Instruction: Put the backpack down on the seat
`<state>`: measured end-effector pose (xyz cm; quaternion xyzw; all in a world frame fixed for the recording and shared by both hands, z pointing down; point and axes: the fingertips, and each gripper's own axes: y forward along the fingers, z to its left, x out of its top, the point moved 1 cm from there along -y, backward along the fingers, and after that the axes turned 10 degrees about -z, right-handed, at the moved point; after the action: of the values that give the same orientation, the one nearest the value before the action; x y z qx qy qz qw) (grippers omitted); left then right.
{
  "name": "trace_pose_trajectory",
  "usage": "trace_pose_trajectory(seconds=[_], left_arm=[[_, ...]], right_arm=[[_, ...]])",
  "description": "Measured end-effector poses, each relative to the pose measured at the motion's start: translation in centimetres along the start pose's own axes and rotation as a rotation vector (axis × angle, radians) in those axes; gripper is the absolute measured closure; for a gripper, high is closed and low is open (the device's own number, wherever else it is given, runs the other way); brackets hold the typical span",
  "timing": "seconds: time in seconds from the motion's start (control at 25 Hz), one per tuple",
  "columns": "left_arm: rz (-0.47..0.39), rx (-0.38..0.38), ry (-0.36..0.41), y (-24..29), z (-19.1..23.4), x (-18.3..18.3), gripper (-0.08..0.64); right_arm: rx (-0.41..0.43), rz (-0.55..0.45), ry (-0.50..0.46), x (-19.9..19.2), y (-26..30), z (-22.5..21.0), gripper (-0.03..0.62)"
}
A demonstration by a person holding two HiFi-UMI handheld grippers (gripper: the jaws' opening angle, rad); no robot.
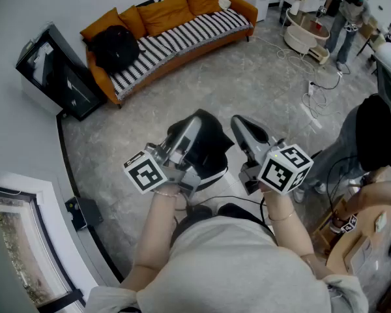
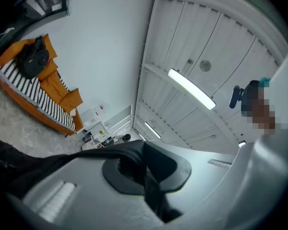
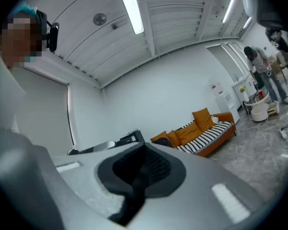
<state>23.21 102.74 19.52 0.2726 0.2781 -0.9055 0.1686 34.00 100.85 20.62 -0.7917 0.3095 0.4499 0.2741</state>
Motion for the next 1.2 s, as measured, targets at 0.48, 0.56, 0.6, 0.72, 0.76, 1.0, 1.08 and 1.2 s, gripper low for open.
trace_pose_trajectory(seconds=[0.48, 0.56, 0.6, 0.72, 0.76, 1.0, 1.08, 1.2], left_arm=[[0.026, -0.003, 0.019, 0.3, -1.1, -0.8, 0.546], [0.022, -0.006, 0.027, 0.3, -1.3, -0.9, 0.546], [0.02, -0.005, 0.033, 0.5, -1.4, -1.0, 0.546], [0.03, 0.009, 0.055, 1.2, -1.6, -1.6, 0.546], [0.037, 0.015, 0.064, 1.5, -1.8, -2.0, 0.546], [0.058, 0.028, 0.11, 3.2, -2.9, -4.4, 0.546], [0.045, 0.032, 0.116, 3.7, -2.9, -4.3, 0.546], [0.035, 0.036, 0.12, 4.0, -2.8, -4.2, 0.546]], right_arm=[[0.006, 0.046, 0.002, -0.9, 0.2, 0.2, 0.589], [0.008, 0.045, 0.005, -1.0, -0.1, -0.1, 0.589], [0.006, 0.034, 0.007, -0.8, -0.3, -0.3, 0.589], [0.003, -0.017, 0.027, 0.5, -1.2, -0.8, 0.589], [0.011, -0.018, 0.033, 0.8, -1.6, -0.9, 0.589], [0.043, 0.005, 0.015, 1.7, -4.4, -1.8, 0.589], [0.039, 0.002, 0.017, 2.3, -4.9, -2.5, 0.589], [0.034, -0.006, 0.015, 2.8, -5.2, -3.1, 0.589]])
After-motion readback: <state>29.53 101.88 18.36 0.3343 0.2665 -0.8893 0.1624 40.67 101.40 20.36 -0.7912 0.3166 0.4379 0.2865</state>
